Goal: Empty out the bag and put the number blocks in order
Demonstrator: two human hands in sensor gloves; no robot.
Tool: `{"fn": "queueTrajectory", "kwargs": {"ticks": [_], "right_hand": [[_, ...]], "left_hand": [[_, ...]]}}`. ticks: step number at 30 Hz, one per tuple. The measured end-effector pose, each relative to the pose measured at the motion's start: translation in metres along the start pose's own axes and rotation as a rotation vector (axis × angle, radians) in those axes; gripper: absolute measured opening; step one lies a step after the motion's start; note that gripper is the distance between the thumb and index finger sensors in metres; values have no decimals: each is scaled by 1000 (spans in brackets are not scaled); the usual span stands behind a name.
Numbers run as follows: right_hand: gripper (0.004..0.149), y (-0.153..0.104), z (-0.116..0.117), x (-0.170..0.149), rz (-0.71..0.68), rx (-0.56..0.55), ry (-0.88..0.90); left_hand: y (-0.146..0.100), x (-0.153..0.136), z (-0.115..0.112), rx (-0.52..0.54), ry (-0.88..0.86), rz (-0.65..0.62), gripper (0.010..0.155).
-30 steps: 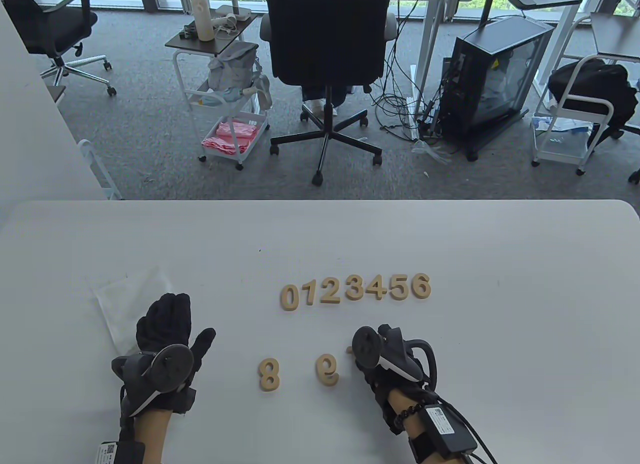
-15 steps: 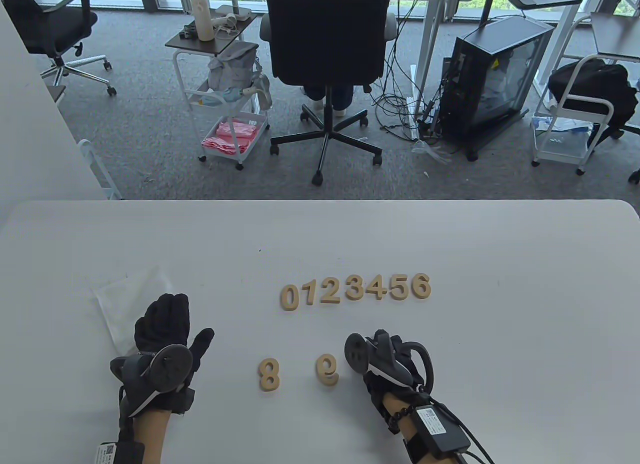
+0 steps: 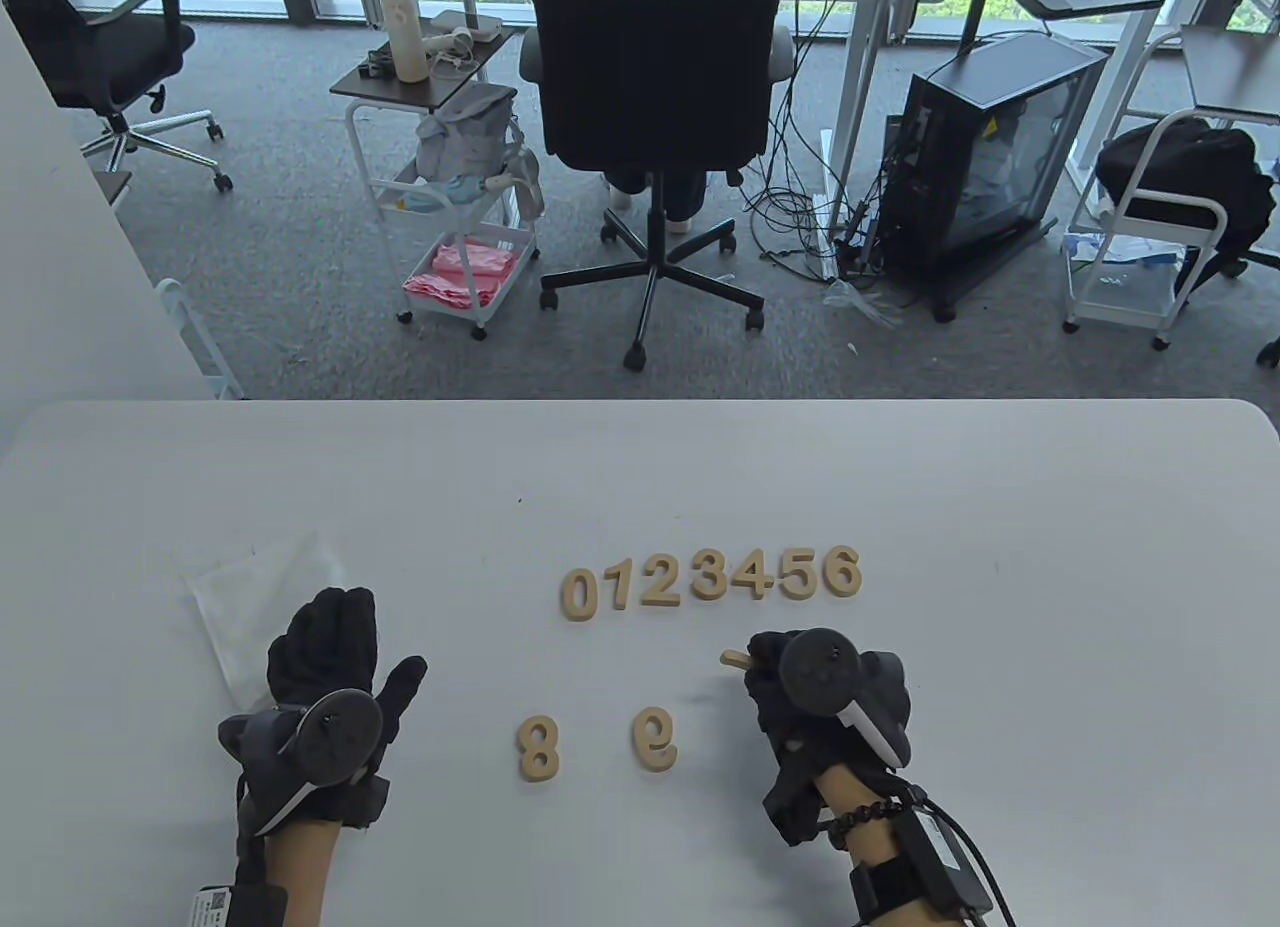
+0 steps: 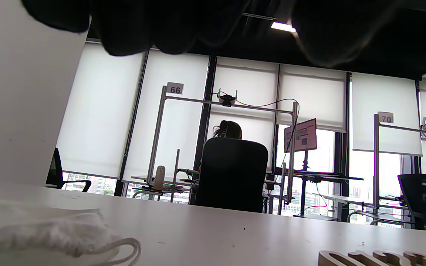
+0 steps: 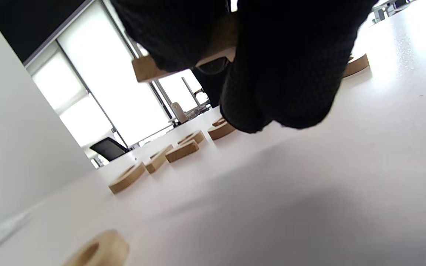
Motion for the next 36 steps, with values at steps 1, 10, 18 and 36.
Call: {"fn": "queueTrajectory", "kwargs": {"ticks": [1,10,18,36], "right_hand": [[43,-1,-6,-6,31,-10,63],[49,-9,-41,-28,63,-51,322],[60,-12,-59,-35,56,-134,333],[44,22,-116,-100,254,-265,67]], "left_hand": [[0,0,0,0,-1,0,83],[0,0,0,3,1,-2,83],[1,0,1,10,-2,-2,83],[1,-4,5,36,19,18,83]]}}
Point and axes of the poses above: the tracker on the back of each hand, its own x axis roughly to the thumb side, its own y axis roughly from the wrist to the fingertips, z = x × y, the point moved 3 cm from there along y, roughly from the wrist to the fingertips, and after that the axes turned 3 degrees about x, right-handed, at the moved point
